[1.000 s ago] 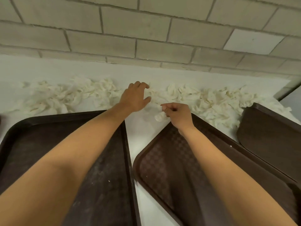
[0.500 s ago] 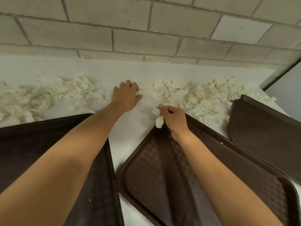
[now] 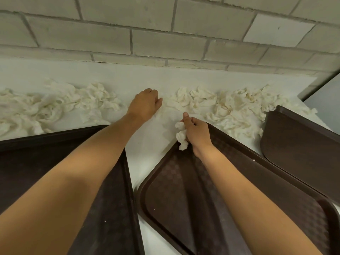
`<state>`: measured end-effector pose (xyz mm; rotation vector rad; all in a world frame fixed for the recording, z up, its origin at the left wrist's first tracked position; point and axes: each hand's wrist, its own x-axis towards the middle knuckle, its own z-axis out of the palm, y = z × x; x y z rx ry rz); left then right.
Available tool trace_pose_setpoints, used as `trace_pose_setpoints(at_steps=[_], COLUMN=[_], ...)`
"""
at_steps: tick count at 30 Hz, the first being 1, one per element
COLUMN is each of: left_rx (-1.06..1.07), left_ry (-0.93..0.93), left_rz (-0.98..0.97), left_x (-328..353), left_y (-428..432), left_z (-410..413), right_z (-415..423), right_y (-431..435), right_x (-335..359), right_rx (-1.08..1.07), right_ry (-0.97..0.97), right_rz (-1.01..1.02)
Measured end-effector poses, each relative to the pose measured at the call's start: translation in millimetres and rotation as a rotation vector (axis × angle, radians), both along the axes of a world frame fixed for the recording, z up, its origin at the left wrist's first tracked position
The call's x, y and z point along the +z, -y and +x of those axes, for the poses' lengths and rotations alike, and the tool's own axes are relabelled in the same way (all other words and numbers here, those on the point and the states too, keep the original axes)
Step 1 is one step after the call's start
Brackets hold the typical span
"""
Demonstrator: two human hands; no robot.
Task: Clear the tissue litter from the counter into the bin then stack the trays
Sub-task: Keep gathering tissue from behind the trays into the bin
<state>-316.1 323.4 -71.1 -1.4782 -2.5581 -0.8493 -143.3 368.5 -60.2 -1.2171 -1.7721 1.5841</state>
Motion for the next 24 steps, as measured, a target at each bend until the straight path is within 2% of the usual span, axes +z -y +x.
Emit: trace_pose_setpoints(at_steps=[6,12,19,24], left_rx=[0.013,0.073,0.111,0.103], left_ry=[0.113,0.310,0.498,0.555], left_rz=[0.150,0.376,0.527,0.612], left_x=[9.8,27.3,44.7,58.1], left_y=[12.2,32.3,59.6,80.1], left_z=[5.8,21.6,41.6,55.5], right_z=[-5.4,-8.6,-8.7,-3.8], right_y=[6.1,18.5,37.4,47.2], right_x=[6.8,20.7,38.5,42.8], right_rx=[-0.014,-0.020,0.005,0.020], right_ry=[-0.010,-0.024,-0.047,-0.044], right_rz=[-0.022,-0.061,-0.091,-0.067])
